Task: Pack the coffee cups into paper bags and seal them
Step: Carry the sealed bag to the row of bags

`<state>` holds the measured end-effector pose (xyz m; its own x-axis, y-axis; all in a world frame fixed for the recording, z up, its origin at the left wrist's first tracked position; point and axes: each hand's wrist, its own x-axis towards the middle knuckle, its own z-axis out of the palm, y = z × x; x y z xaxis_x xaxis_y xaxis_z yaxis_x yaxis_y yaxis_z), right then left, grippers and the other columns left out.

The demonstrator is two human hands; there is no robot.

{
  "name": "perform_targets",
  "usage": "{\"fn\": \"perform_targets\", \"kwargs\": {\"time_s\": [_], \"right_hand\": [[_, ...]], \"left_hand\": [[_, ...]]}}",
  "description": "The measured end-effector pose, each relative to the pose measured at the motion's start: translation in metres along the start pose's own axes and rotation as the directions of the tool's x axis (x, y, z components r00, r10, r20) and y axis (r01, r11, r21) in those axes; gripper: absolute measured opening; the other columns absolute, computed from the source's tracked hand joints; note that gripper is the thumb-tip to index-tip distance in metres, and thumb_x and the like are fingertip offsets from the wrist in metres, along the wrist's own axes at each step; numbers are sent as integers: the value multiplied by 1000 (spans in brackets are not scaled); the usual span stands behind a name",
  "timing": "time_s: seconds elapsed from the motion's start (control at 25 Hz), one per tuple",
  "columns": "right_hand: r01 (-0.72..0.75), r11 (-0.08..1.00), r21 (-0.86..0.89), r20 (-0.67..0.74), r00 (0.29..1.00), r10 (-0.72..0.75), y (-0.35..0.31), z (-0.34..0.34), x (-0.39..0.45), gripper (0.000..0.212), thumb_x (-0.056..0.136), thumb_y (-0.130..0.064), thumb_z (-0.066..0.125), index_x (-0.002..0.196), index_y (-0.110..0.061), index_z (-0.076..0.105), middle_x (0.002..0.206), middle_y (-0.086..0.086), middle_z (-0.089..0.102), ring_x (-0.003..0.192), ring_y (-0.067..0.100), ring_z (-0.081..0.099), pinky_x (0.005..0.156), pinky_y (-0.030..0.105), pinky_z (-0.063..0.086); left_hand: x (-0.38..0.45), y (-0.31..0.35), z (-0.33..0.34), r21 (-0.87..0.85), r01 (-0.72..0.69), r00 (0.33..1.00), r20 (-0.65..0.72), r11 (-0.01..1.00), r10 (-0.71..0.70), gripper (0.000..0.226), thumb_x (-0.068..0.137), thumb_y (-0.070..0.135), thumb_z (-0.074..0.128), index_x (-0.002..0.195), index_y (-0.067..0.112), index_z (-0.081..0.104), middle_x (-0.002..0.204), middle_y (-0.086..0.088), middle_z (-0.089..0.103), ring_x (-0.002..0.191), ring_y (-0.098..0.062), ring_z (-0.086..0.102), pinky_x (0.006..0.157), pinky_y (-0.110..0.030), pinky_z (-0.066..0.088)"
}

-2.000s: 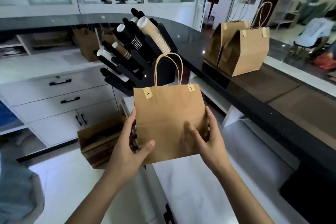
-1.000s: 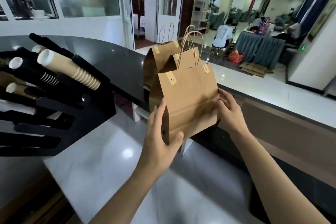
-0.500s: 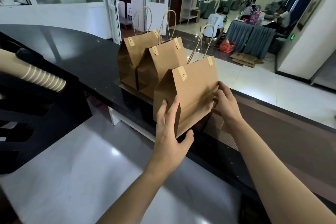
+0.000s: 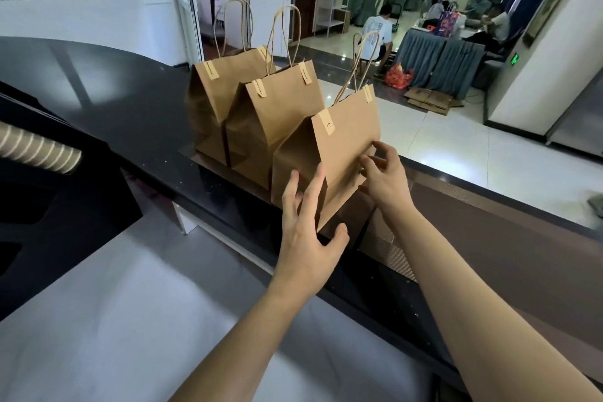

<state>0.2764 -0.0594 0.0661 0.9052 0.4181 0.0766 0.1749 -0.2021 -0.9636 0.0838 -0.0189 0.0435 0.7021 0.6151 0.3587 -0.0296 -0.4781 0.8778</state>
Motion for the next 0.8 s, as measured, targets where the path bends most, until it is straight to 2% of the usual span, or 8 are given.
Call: {"fn": "perform_targets", "kwargs": {"time_s": [0.12, 0.28, 0.4, 0.6, 0.72, 0.8], "right_hand": [[-27, 1000, 4, -10, 1000, 27, 3, 8, 8, 44, 101, -35, 58, 143, -28, 48, 130, -3, 62, 113, 16, 63, 98, 51, 56], [-10, 1000, -20, 16, 1000, 11, 5, 14, 16, 47, 102, -34, 57, 147, -30, 45, 126, -7, 60, 115, 16, 60, 101, 52, 54], [-2, 999, -34, 12, 1000, 2, 6, 18, 23, 47, 103, -33, 55, 148, -29, 43, 122, -10, 58, 108, 11, 60, 101, 51, 55], [12, 998, -55, 6, 1000, -12, 9, 17, 27, 48, 103, -33, 55, 149, -29, 43, 130, -4, 57, 115, 14, 58, 100, 50, 56], [-2, 998, -55, -10, 1000, 1, 12, 10, 19, 53, 100, -40, 58, 149, -30, 42, 129, -9, 56, 122, 15, 58, 102, 50, 54], [-23, 998, -59, -13, 1000, 23, 11, 4, 9, 55, 100, -42, 58, 151, -31, 40, 136, -6, 57, 125, 16, 58, 102, 49, 54]], "left_hand": [[11, -6, 4, -24, 3, 1000, 6, 1000, -3, 99, 89, 10, 73, 157, 51, 14, 166, 17, -2, 153, -6, 16, 116, -43, 43], [23, -12, 6, -22, 3, 1000, 23, 1000, -3, 98, 89, 11, 73, 158, 49, 14, 166, 18, -4, 153, -7, 17, 116, -44, 43], [29, -12, 8, -20, 0, 1000, 16, 1000, 0, 96, 89, 11, 74, 159, 45, 18, 166, 17, -4, 153, -7, 17, 114, -45, 45], [34, -15, 9, -20, -3, 1000, 11, 1000, 3, 92, 89, 12, 74, 158, 43, 22, 166, 15, 1, 149, -2, 19, 113, -42, 47], [30, -18, 5, -19, -13, 1000, 14, 1000, 14, 90, 89, 14, 74, 157, 42, 23, 166, 15, 2, 152, -7, 18, 114, -44, 45], [24, -18, 2, -10, 4, 1000, 26, 1000, -3, 87, 90, 17, 74, 157, 43, 24, 167, 15, 3, 153, -10, 19, 116, -45, 43]]}}
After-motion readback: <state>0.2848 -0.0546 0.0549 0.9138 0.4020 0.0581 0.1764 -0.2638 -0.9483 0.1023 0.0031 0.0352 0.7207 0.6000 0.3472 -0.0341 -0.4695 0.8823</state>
